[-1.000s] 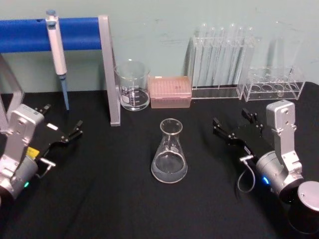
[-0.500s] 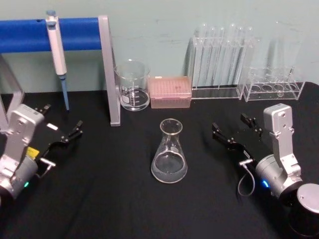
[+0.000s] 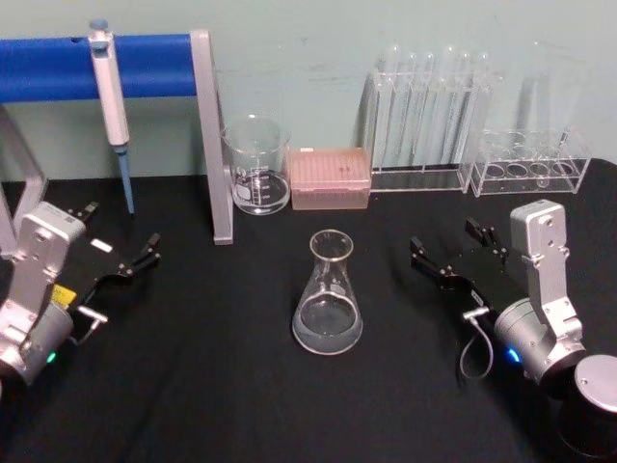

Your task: Grasp the erlenmeyer flask with one hand, shake it three times, then place it back.

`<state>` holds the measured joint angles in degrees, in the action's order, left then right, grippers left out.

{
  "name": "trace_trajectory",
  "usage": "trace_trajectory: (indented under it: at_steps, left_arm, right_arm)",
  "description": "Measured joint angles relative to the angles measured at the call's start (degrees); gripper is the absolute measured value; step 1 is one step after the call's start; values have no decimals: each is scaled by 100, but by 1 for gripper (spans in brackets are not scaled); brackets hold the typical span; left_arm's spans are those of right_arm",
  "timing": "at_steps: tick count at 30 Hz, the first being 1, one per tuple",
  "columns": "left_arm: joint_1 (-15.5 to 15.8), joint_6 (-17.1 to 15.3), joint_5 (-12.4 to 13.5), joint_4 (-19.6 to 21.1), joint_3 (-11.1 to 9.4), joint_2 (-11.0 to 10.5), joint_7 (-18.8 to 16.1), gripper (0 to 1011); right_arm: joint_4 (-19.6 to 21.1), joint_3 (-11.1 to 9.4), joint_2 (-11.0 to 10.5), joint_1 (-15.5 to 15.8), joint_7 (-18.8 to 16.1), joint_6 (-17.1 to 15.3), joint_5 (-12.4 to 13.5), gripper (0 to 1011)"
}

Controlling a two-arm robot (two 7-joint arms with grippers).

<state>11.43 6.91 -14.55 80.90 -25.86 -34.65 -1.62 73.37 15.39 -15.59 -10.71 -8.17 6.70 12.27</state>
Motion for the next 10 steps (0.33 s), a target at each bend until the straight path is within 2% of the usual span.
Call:
trace_trajectory:
  at_steps: [10]
  left_arm:
    - [0, 0, 0, 0, 0, 0, 0, 1001]
  right_arm:
    - [3, 2, -3, -3, 0, 5, 7, 1004]
